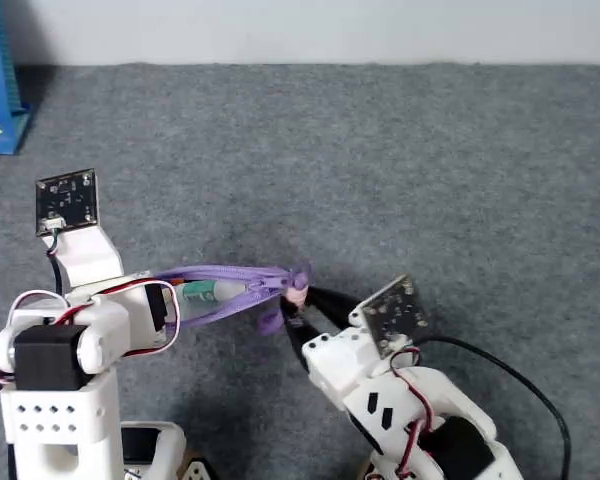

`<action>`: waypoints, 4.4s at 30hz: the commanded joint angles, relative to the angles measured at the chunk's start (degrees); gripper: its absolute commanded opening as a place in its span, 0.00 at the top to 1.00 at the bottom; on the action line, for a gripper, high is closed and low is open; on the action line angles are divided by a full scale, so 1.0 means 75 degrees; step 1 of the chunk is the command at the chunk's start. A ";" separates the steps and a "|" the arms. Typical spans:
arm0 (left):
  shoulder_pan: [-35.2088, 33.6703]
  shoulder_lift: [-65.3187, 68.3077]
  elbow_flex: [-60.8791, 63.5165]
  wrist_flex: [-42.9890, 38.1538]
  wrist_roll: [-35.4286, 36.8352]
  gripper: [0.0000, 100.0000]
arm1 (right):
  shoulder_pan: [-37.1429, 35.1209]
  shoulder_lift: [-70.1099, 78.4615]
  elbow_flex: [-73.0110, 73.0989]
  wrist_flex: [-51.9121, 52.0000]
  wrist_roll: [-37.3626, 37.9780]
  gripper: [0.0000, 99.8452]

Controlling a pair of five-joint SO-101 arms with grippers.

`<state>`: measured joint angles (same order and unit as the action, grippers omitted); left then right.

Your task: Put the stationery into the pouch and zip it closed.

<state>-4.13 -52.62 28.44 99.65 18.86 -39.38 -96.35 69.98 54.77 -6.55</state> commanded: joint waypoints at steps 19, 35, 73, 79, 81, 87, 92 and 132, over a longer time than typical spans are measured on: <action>0.1383 0.0105 0.0908 -0.5544 -0.3247 0.77 | 0.0111 -0.0041 -0.2731 0.3616 0.1477 0.99; 0.4396 -0.0305 0.1412 -0.6763 -0.4255 0.75 | 0.0170 -0.0944 -0.3048 0.4108 0.1465 0.99; 0.5814 -0.3341 0.3933 -0.5509 -0.5111 0.66 | 0.1729 -0.1026 -0.3059 0.3452 0.1664 0.99; 0.5814 -0.3329 0.4753 -0.6658 -0.5111 0.67 | 0.1752 -0.1026 -0.3059 0.3452 0.1688 0.99; 0.5826 -0.3329 0.4753 -0.6681 -0.5111 0.70 | 0.1741 -0.1026 -0.3059 0.3452 0.1688 0.99; 0.5873 -0.3341 0.4847 -0.6998 -0.5122 0.76 | 0.1741 -0.1026 -0.3059 0.3429 0.1688 0.99; 0.6236 -0.3376 0.5199 -0.6998 -0.5122 0.76 | 0.1741 -0.1026 -0.3071 0.3429 0.1688 0.99; 0.6646 -0.3399 0.6265 -0.7162 -0.5111 0.99 | 0.4319 -0.1014 -0.3012 0.2643 0.2778 0.99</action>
<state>45.63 -78.20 73.36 44.18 -19.82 -9.05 -103.91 50.37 77.01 12.70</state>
